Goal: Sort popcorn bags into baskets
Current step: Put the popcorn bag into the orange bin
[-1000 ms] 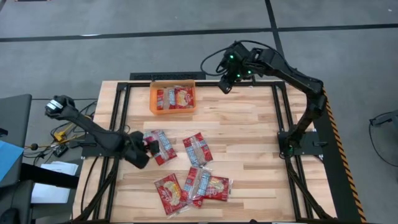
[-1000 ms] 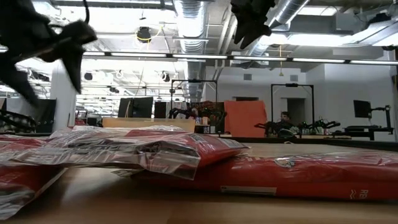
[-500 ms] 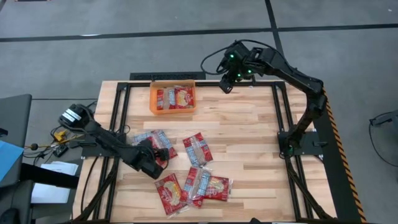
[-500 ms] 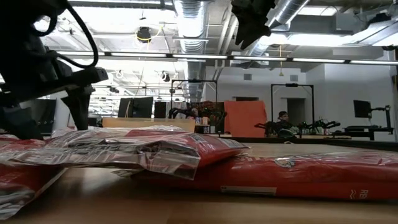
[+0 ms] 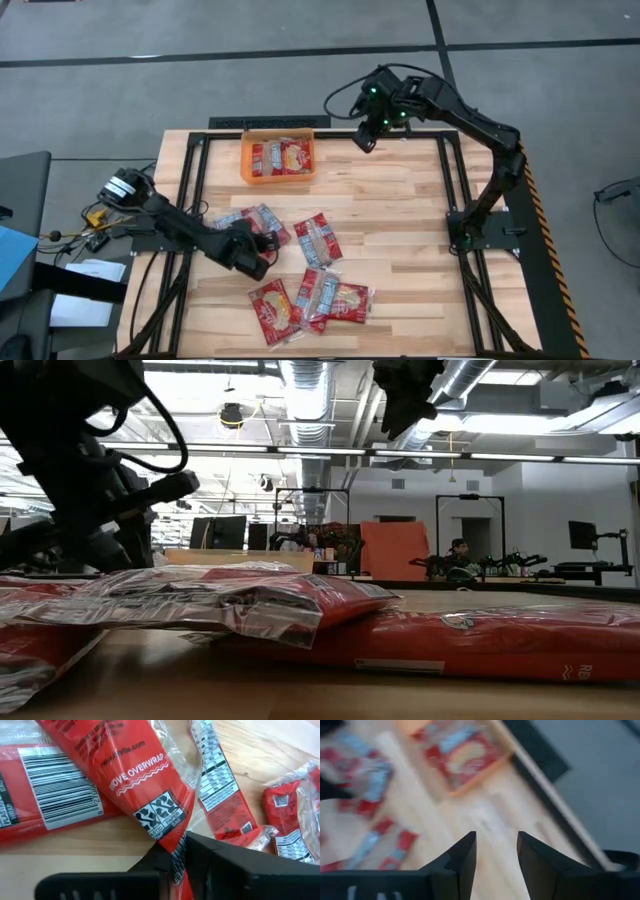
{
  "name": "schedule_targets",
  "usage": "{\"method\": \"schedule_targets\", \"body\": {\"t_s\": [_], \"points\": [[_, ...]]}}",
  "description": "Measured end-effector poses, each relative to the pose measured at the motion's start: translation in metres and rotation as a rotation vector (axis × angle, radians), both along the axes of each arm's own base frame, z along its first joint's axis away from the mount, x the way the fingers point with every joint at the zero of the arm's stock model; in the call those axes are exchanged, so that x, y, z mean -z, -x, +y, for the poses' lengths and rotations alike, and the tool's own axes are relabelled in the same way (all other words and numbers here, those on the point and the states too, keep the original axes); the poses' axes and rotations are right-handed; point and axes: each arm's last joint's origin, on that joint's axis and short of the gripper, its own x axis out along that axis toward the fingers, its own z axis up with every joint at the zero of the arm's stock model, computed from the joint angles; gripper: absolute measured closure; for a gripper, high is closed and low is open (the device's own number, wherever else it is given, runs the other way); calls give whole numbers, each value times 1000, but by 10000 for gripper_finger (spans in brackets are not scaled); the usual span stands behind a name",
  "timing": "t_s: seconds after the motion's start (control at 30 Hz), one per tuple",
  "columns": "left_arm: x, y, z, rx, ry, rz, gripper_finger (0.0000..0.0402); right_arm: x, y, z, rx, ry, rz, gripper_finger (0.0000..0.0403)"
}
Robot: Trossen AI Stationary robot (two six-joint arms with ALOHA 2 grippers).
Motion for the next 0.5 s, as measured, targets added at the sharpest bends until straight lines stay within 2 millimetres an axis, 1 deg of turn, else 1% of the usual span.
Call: {"method": "schedule_targets", "body": {"t_s": [0.07,0.17,0.23,0.33,0.43,0.5], "points": [[-4,-2,-1,18,4,-19,385,-1,0,0,-68,-93,-57,248],[-18,-7,-4,63,15,-58,385,-3,-2,2,-178,-229,-158,252],[-33,-10,-5,94,1,-105,393,-3,-4,3,-222,-276,-202,252],[-60,-12,-3,132,-79,-187,395,2,-11,5,-252,-308,-243,250],[-90,-12,4,155,-165,-258,394,10,-22,8,-282,-334,-294,247],[-108,-10,11,181,-241,-268,397,17,-33,11,-296,-357,-356,245]]}}
